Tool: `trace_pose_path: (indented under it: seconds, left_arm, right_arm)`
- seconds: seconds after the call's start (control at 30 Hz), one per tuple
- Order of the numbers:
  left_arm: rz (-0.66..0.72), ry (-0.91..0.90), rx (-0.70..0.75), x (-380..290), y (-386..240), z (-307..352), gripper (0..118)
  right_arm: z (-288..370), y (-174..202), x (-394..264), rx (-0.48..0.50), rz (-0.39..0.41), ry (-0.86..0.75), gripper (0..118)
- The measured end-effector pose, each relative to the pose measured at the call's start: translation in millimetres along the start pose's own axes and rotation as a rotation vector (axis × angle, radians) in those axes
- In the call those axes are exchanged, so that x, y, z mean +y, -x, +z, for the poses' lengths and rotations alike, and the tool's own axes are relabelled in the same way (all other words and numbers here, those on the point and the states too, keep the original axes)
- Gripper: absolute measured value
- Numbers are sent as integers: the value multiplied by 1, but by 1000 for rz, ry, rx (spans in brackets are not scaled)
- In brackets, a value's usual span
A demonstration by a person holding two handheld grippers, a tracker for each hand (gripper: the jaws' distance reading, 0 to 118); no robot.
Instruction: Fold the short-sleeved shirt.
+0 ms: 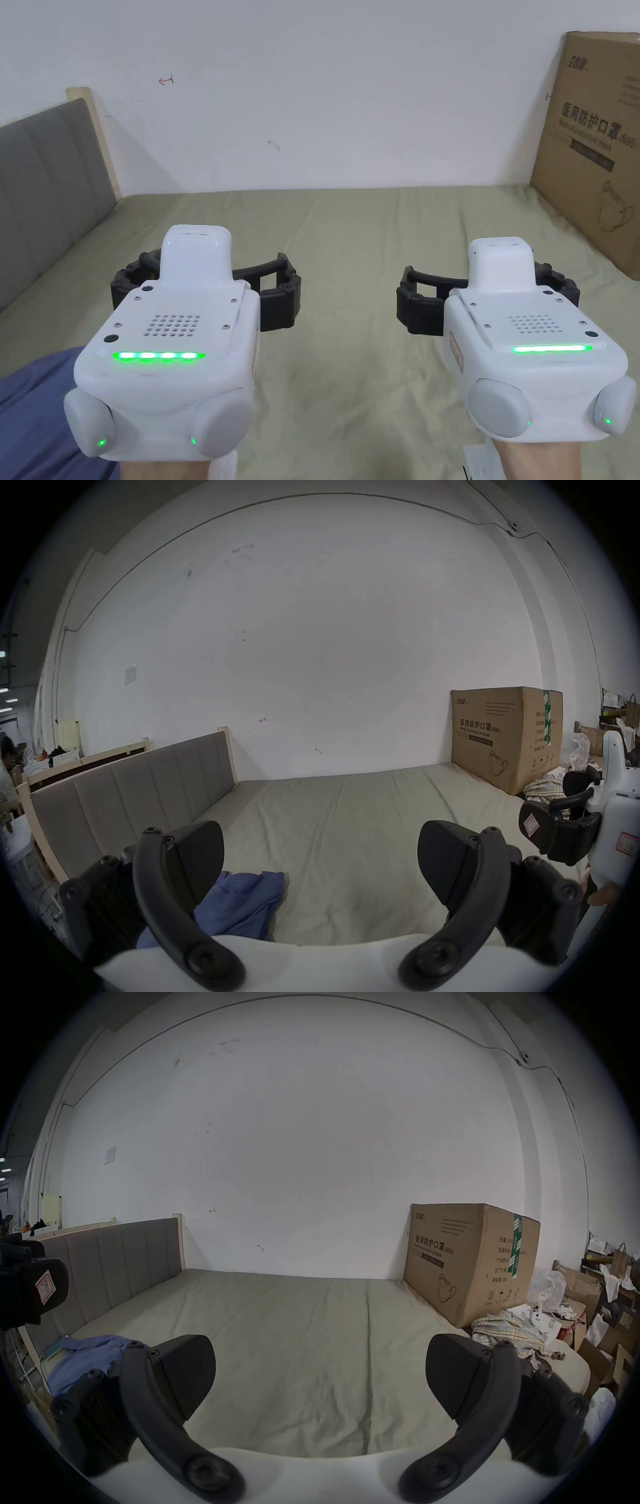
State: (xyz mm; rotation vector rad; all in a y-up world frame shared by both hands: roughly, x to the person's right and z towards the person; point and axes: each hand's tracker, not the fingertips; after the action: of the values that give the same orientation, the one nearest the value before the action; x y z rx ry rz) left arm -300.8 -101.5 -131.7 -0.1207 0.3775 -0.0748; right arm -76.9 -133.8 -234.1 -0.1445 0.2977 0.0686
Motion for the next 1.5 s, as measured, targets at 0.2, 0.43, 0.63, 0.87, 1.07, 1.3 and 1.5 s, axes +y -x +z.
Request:
trace_pose_path:
  seconds: [0.2,0.43,0.63,0.87,1.07,1.3,1.5]
  left_arm:
    - [17,31,-16,-1,3,-2,114]
    - [20,30,-26,-3,1,-2,114]
    - [8,16,-23,-3,0,-1,114]
    - [7,18,-24,-4,-1,0,114]
    - [20,49,-42,-5,-1,-3,114]
    - [51,57,-38,-4,3,-3,111]
    - [48,20,-12,-2,-2,0,5]
  right_arm:
    - [2,-2,2,-3,-27,-14,118]
    - [3,-3,1,-15,-20,-21,118]
    - [5,-2,1,-36,-16,-31,118]
    - [5,-2,2,-35,7,-43,118]
    - [4,-1,0,-65,17,-41,118]
    - [4,-7,2,-36,-17,-28,118]
    - [8,-2,2,-42,-3,-38,20]
